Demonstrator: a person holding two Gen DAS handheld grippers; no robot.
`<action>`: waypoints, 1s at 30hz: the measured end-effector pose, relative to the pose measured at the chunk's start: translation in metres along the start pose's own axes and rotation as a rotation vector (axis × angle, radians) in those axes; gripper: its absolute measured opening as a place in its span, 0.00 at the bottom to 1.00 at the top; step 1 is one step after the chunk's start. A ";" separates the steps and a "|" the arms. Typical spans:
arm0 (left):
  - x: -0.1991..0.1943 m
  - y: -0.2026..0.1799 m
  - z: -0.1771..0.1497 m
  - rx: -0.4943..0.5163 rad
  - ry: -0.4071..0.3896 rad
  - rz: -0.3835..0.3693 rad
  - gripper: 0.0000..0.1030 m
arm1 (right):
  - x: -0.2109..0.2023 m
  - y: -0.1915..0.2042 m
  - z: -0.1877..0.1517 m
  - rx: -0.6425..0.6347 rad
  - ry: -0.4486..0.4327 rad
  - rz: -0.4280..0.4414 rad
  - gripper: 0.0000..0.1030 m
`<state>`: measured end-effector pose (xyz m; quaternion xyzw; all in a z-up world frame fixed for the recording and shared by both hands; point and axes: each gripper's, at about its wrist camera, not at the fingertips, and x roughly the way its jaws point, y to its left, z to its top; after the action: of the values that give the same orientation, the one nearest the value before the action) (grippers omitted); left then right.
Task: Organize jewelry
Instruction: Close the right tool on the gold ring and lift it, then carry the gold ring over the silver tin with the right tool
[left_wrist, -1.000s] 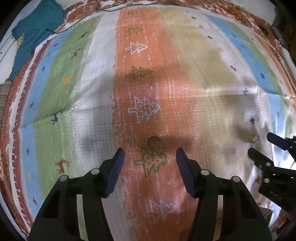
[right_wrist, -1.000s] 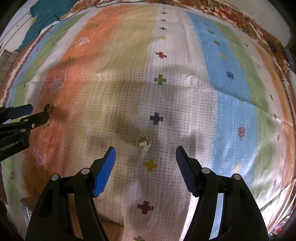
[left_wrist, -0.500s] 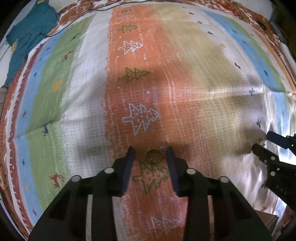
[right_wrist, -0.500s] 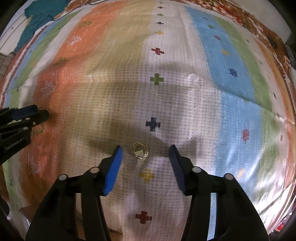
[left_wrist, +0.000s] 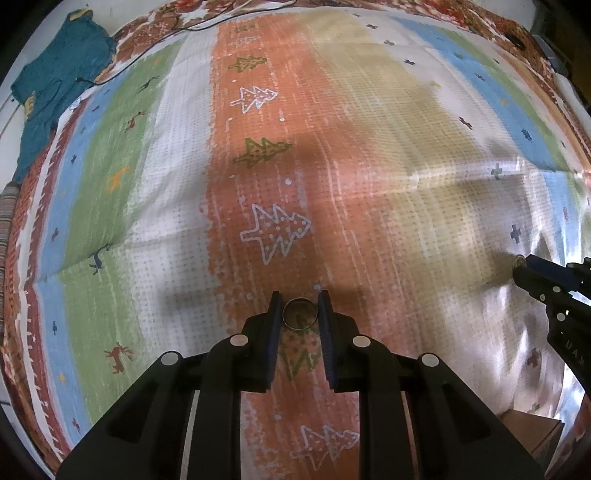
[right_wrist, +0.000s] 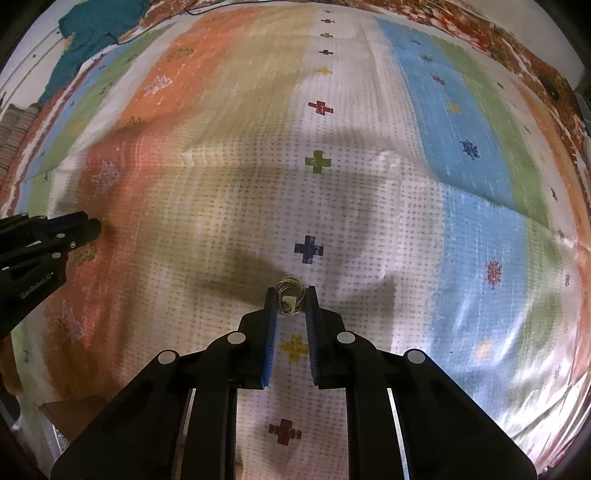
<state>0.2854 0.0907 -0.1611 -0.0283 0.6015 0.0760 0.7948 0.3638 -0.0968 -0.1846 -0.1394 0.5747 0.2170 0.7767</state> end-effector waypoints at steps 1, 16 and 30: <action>-0.002 0.001 0.000 -0.004 -0.004 0.000 0.18 | -0.003 0.000 -0.002 0.000 -0.002 0.003 0.15; -0.050 -0.013 -0.023 0.014 -0.075 0.000 0.18 | -0.044 -0.003 -0.028 0.020 -0.079 -0.003 0.15; -0.093 -0.021 -0.041 -0.006 -0.140 -0.047 0.18 | -0.072 0.013 -0.038 -0.024 -0.147 -0.043 0.15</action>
<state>0.2250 0.0563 -0.0838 -0.0396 0.5433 0.0610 0.8364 0.3083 -0.1160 -0.1267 -0.1443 0.5103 0.2168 0.8196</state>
